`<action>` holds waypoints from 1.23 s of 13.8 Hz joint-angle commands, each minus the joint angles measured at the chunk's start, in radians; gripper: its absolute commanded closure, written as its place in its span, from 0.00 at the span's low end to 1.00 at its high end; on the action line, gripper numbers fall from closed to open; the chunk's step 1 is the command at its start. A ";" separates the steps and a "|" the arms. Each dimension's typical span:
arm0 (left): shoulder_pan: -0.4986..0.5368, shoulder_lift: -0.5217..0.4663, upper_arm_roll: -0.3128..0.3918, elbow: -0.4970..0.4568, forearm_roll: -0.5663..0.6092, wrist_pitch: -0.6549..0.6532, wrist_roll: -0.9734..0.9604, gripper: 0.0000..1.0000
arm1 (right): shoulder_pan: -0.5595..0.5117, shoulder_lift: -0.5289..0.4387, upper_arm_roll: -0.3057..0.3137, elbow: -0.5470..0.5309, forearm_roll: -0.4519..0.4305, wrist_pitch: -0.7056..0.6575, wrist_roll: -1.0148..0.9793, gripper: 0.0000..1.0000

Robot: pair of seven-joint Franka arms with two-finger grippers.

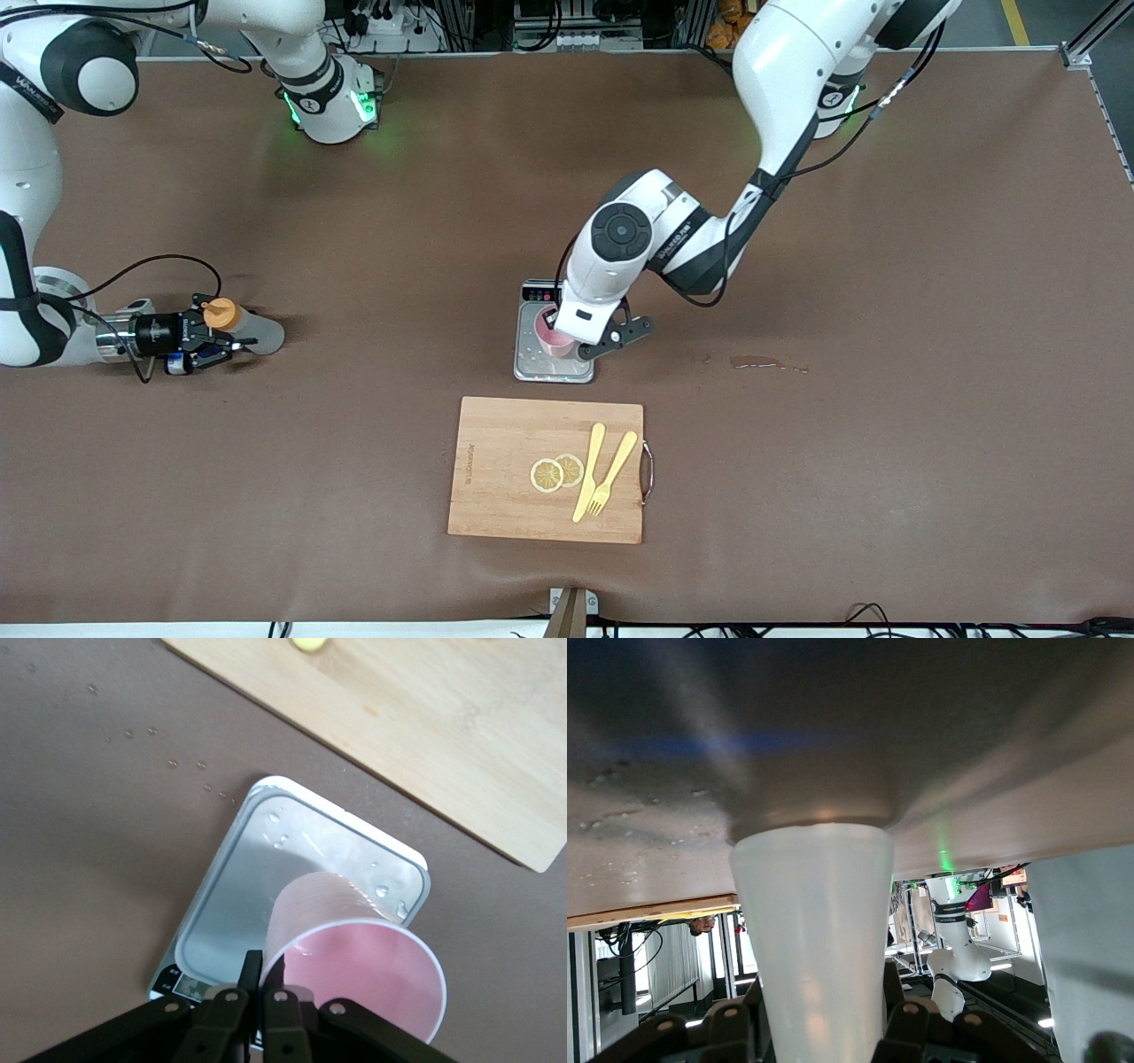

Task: Add sauce to pink cup with both arms
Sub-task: 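Set the cup on the scale while the right gripper lifts the bottle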

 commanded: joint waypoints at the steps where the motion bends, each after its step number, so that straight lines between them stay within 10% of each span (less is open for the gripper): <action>1: -0.020 0.019 0.020 0.030 0.019 0.003 -0.024 1.00 | 0.004 -0.002 0.001 0.018 0.016 -0.006 0.009 0.50; 8: -0.029 0.025 0.020 0.028 0.020 0.017 -0.024 1.00 | 0.047 -0.037 -0.001 0.052 -0.001 -0.006 0.063 0.53; 9: -0.034 0.025 0.020 0.028 0.020 0.017 -0.024 0.81 | 0.055 -0.042 -0.002 0.052 -0.001 -0.006 0.065 0.53; 11: -0.036 0.024 0.023 0.028 0.050 0.017 -0.012 0.00 | 0.061 -0.044 -0.002 0.064 -0.006 -0.006 0.091 0.53; 17: -0.025 -0.002 0.018 0.027 0.138 0.016 -0.016 0.00 | 0.109 -0.074 -0.004 0.130 -0.055 -0.009 0.215 0.54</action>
